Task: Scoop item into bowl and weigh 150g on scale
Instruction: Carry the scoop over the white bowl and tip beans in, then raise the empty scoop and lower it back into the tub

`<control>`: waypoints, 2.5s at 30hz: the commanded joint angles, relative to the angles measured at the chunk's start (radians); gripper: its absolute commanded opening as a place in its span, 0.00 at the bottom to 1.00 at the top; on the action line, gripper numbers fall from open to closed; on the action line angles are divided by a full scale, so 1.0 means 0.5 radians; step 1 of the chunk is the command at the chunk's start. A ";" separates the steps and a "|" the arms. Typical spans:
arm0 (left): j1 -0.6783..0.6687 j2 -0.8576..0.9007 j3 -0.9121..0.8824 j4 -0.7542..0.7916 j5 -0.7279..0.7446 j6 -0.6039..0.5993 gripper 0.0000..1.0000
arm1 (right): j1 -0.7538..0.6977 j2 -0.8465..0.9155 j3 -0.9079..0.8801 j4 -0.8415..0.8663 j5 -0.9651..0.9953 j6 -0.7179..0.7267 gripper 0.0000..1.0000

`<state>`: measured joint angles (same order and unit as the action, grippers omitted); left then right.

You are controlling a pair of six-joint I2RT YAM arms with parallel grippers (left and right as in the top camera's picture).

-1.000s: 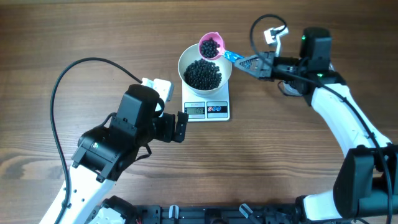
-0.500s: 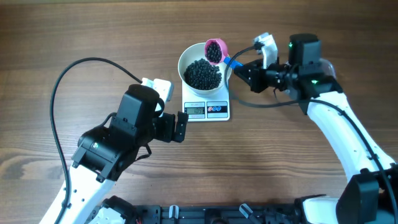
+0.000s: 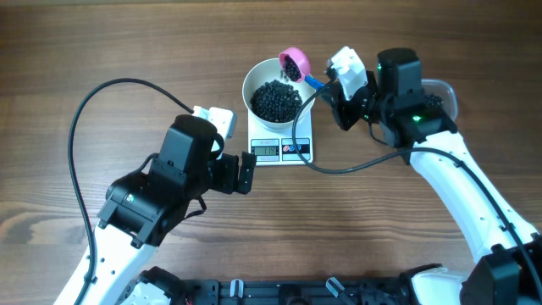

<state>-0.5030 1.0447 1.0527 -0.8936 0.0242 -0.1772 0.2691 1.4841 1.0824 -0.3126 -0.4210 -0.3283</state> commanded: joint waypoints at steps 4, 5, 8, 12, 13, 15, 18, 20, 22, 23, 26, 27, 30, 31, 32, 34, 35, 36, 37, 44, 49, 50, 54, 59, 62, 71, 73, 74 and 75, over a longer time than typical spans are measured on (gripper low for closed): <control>-0.008 -0.005 0.000 0.004 0.009 0.031 1.00 | 0.224 -0.063 0.021 -0.005 0.419 -0.338 0.04; -0.008 -0.005 0.000 0.004 0.009 0.031 1.00 | 0.262 -0.063 0.021 -0.006 0.519 -0.354 0.04; -0.008 -0.005 0.000 0.004 0.009 0.031 1.00 | 0.307 -0.063 0.021 -0.028 0.641 -0.466 0.04; -0.008 -0.005 0.000 0.004 0.009 0.031 1.00 | 0.316 -0.063 0.021 -0.033 0.640 -0.478 0.04; -0.008 -0.005 0.000 0.004 0.009 0.031 1.00 | 0.326 -0.063 0.021 -0.022 0.639 -0.387 0.04; -0.008 -0.005 0.000 0.004 0.009 0.031 1.00 | 0.331 -0.063 0.021 -0.005 0.632 -0.053 0.04; -0.008 -0.005 0.000 0.004 0.009 0.031 1.00 | 0.330 -0.068 0.021 0.050 0.632 0.547 0.04; -0.008 -0.005 0.000 0.005 0.009 0.031 1.00 | 0.311 -0.121 0.021 0.143 0.652 0.610 0.04; -0.008 -0.005 0.000 0.004 0.009 0.031 1.00 | 0.230 -0.223 0.021 0.225 0.765 0.610 0.04; -0.008 -0.005 0.000 0.004 0.009 0.031 1.00 | 0.143 -0.311 0.021 0.235 0.907 0.611 0.04; -0.008 -0.005 0.000 0.004 0.009 0.031 1.00 | -0.089 -0.485 0.021 0.127 1.037 0.609 0.04; -0.008 -0.005 0.000 0.004 0.009 0.031 1.00 | -0.187 -0.532 0.021 0.056 1.036 0.610 0.04; -0.008 -0.005 0.000 0.004 0.009 0.031 1.00 | -0.440 -0.567 0.021 -0.178 1.035 0.687 0.04; -0.008 -0.005 0.000 0.004 0.009 0.031 1.00 | -0.494 -0.563 0.021 -0.246 1.036 0.717 0.04; -0.008 -0.005 0.000 0.004 0.009 0.031 1.00 | -0.555 -0.559 0.021 -0.328 1.036 0.717 0.04; -0.008 -0.005 0.000 0.004 0.009 0.031 1.00 | -0.641 -0.558 0.021 -0.414 1.036 0.717 0.04; -0.008 -0.005 0.000 0.004 0.009 0.031 1.00 | -0.677 -0.558 0.021 -0.443 1.036 0.716 0.04; -0.008 -0.005 0.000 0.004 0.009 0.031 1.00 | -0.742 -0.555 0.021 -0.484 1.035 0.716 0.04; -0.008 -0.005 0.000 0.005 0.009 0.031 1.00 | -0.772 -0.554 0.021 -0.506 1.035 0.716 0.04; -0.008 -0.005 0.000 0.004 0.009 0.031 1.00 | -0.800 -0.496 0.011 -0.526 0.974 0.717 0.04; -0.008 -0.005 0.000 0.004 0.009 0.031 1.00 | -0.799 -0.251 0.011 0.038 0.574 0.715 0.04; -0.008 -0.005 0.000 0.005 0.009 0.031 1.00 | -0.799 -0.175 0.011 0.180 0.467 0.716 0.04; -0.008 -0.005 0.000 0.004 0.009 0.031 1.00 | -0.799 0.115 0.011 0.593 0.199 0.947 0.04; -0.008 -0.005 0.000 0.004 0.009 0.031 1.00 | -0.799 0.188 0.011 0.684 0.209 1.199 0.04; -0.008 -0.005 0.000 0.004 0.009 0.031 1.00 | -0.799 0.188 0.011 0.684 0.209 1.392 0.04; -0.008 -0.005 0.000 0.004 0.009 0.031 1.00 | -0.800 0.188 0.011 0.739 0.210 1.454 0.04; -0.008 -0.005 0.000 0.004 0.009 0.031 1.00 | -0.799 0.188 0.011 0.751 0.169 1.482 0.04; -0.008 -0.005 0.000 0.004 0.009 0.031 1.00 | -0.799 0.179 0.011 0.742 0.089 1.326 0.04; -0.008 -0.005 0.000 0.004 0.009 0.031 1.00 | -0.799 0.148 0.012 0.709 0.076 1.171 0.04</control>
<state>-0.5034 1.0435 1.0527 -0.8936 0.0242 -0.1768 -0.1291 1.5711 1.0813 0.0528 -0.3202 0.3756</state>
